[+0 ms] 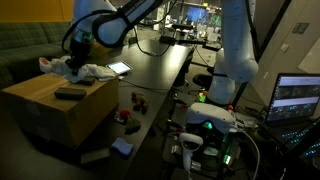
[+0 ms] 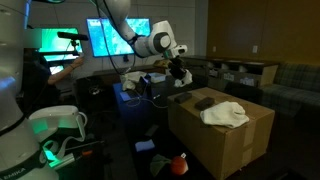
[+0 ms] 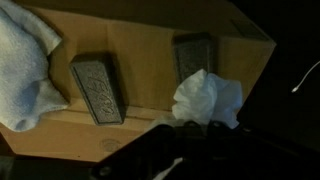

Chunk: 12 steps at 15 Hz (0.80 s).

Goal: Put the items on the table on to the box and the items on the box on to the table.

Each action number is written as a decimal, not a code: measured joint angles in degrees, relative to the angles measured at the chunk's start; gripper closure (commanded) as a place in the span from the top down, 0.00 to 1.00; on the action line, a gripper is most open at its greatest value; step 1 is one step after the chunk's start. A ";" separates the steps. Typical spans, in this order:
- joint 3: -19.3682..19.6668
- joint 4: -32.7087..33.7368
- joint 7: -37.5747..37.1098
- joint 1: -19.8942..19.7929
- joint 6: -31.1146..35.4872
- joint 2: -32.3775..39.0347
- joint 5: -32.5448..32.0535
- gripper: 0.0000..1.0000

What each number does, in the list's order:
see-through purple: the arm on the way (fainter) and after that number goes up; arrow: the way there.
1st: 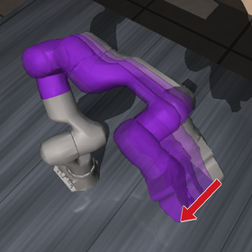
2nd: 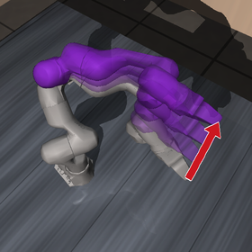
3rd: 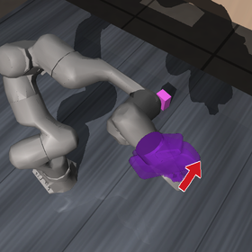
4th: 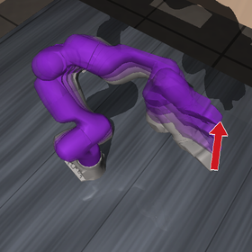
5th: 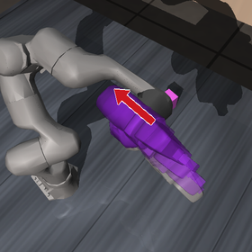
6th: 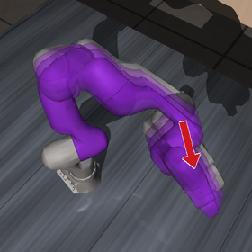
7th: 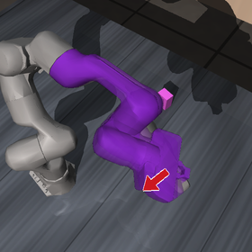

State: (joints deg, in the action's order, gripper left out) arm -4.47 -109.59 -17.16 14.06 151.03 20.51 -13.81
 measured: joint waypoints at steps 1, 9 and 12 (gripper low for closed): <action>0.50 2.58 0.04 0.19 0.07 2.30 -0.16 0.01; 5.76 21.18 -0.06 1.91 0.82 18.37 -0.19 0.01; 7.83 26.17 -0.35 2.34 1.29 22.61 -0.19 0.01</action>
State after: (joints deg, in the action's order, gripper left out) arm 3.36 -83.42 -17.51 16.39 152.31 43.12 -14.00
